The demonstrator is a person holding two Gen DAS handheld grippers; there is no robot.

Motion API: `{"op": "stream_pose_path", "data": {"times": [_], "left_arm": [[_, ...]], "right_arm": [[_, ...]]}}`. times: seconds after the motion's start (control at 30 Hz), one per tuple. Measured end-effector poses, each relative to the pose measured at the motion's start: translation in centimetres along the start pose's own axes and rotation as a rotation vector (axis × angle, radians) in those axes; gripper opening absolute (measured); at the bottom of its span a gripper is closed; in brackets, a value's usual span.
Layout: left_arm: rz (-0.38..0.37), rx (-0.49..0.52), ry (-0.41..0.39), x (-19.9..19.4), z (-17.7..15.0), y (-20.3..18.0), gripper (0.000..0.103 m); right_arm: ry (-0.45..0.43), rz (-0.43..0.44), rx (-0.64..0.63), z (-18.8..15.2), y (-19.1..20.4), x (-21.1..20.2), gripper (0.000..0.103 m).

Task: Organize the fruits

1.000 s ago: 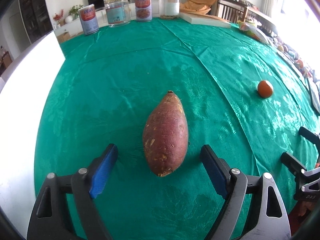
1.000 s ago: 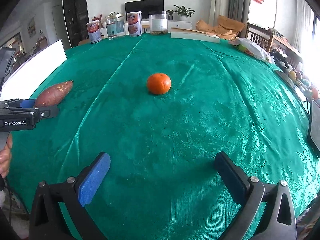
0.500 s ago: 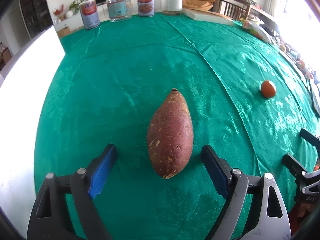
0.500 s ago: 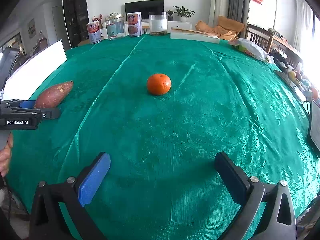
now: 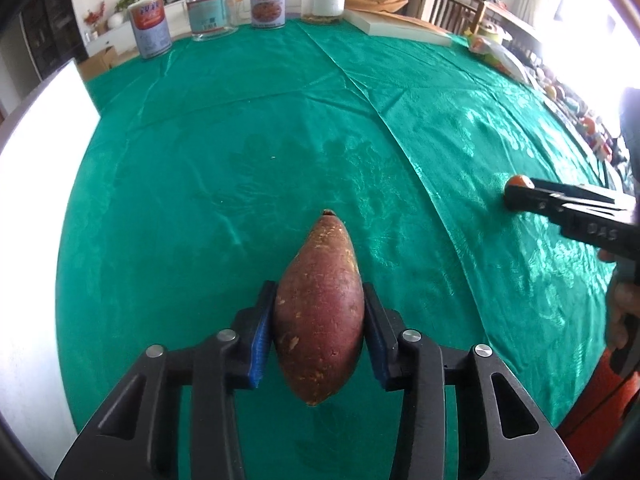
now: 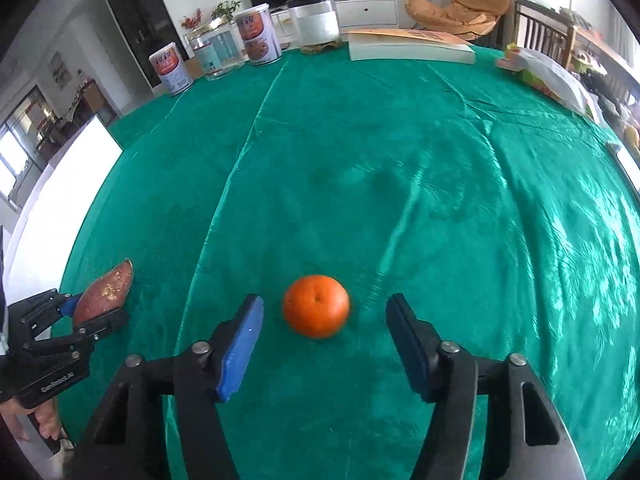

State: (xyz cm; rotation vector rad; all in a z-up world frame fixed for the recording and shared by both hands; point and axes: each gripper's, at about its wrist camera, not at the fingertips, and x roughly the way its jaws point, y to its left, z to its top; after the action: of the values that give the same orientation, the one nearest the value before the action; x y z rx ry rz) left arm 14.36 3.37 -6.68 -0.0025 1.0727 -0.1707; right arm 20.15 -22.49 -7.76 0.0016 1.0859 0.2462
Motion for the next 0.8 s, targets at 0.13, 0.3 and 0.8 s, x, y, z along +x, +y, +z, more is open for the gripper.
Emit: {"op": "stream_pose_path", "data": {"times": [0.13,0.3,0.8], "left_arm": [[-0.104,-0.106,-0.075,-5.0,-0.8,2.0,0.041],[-0.26,-0.253,-0.205,-15.7,-3.2,6.6,0.041],[0.086,-0.72,-0.026,-15.0,-6.1,31.9,0.041]], "right_arm": [[-0.072,-0.009,-0.031,0.4,1.7,-2.1,0.031],[-0.117,0.177,-0.131,1.8,9.0,-8.1,0.031],[0.139,0.447,-0.691,1.4,43.5,-6.5,0.032]]}}
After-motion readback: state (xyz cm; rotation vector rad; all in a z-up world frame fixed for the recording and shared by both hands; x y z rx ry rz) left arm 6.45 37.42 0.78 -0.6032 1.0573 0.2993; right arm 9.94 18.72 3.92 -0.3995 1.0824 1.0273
